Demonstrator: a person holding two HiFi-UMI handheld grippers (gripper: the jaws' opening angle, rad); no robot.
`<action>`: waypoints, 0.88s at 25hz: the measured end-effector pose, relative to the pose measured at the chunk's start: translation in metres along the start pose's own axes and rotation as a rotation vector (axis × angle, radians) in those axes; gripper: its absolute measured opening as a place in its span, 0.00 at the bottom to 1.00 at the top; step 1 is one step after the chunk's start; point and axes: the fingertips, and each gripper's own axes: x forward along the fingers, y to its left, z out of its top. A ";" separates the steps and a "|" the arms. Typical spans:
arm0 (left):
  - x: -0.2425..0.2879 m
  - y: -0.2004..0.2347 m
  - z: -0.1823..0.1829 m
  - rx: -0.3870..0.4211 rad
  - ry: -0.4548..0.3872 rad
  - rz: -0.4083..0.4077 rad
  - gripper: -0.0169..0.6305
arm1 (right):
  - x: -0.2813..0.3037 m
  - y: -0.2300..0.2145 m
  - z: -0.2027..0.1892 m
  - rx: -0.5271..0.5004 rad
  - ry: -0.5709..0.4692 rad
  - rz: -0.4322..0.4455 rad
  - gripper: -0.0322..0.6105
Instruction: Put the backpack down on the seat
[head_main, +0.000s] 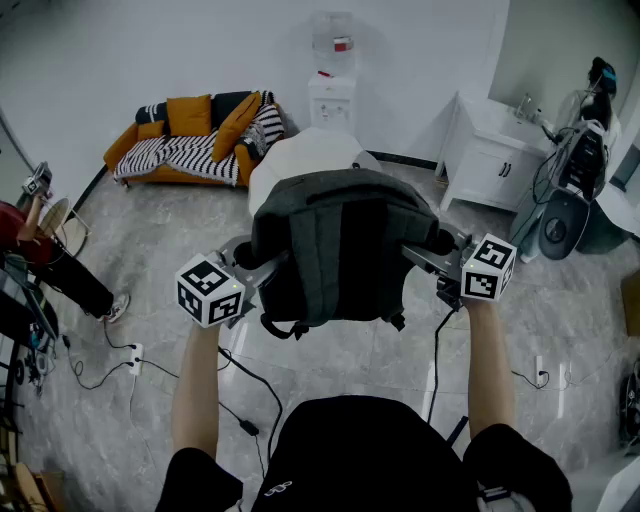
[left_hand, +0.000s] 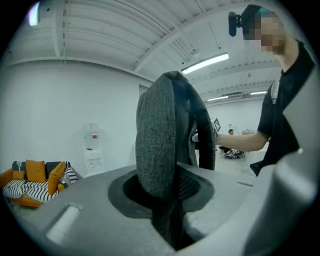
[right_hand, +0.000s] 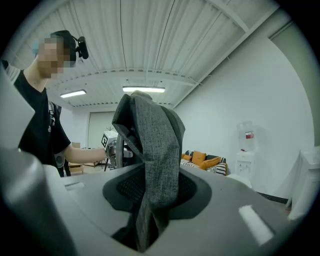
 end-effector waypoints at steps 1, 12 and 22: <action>0.002 0.000 -0.002 -0.005 0.004 0.000 0.18 | 0.000 -0.001 -0.002 0.006 0.001 -0.003 0.25; 0.009 -0.001 -0.013 -0.040 0.016 0.011 0.18 | -0.001 -0.006 -0.013 0.022 0.010 0.009 0.25; 0.007 -0.009 -0.014 -0.049 0.022 0.050 0.18 | -0.003 -0.007 -0.015 0.001 -0.002 0.008 0.26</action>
